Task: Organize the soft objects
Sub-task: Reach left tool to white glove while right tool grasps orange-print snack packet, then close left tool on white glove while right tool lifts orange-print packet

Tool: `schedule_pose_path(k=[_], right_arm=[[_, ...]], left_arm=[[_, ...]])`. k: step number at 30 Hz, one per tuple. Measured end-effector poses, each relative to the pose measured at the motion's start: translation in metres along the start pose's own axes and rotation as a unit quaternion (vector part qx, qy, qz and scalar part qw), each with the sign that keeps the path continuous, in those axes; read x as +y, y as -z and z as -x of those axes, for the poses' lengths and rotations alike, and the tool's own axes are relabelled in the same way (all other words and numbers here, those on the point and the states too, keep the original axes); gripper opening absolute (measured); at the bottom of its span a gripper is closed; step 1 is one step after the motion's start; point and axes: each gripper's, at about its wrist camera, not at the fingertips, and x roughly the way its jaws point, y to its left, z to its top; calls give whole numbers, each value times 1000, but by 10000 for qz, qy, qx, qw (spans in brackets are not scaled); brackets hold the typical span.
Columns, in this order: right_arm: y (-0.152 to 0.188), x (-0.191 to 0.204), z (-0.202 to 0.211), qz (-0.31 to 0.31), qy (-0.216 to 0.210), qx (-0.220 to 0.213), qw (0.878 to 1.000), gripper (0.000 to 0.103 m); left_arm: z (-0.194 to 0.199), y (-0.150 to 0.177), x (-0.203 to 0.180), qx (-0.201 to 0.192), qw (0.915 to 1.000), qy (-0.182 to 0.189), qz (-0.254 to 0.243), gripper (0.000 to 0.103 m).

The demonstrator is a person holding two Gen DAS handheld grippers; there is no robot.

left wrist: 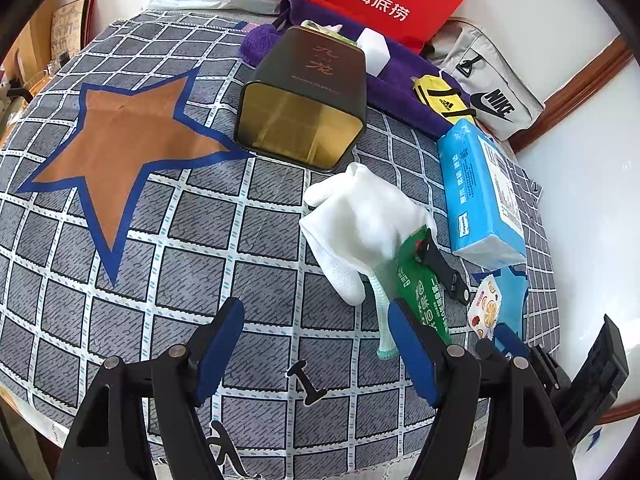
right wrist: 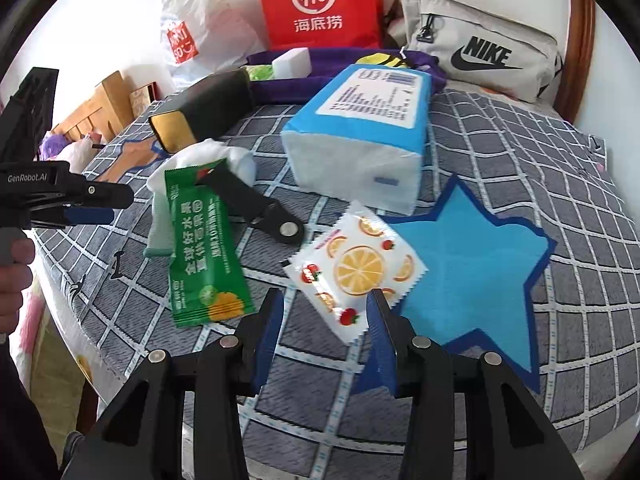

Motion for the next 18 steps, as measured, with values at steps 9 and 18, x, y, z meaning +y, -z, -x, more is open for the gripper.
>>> schedule_pose_path(k=[9, 18], right_arm=[[-15, -8, -11, 349, -60, -168, 9992, 77], [-14, 6, -24, 841, -3, -232, 9962, 58]], left_arm=[[-3, -1, -1, 28, 10000, 18, 19, 73], [-2, -4, 2, 8, 10000, -32, 24, 73]])
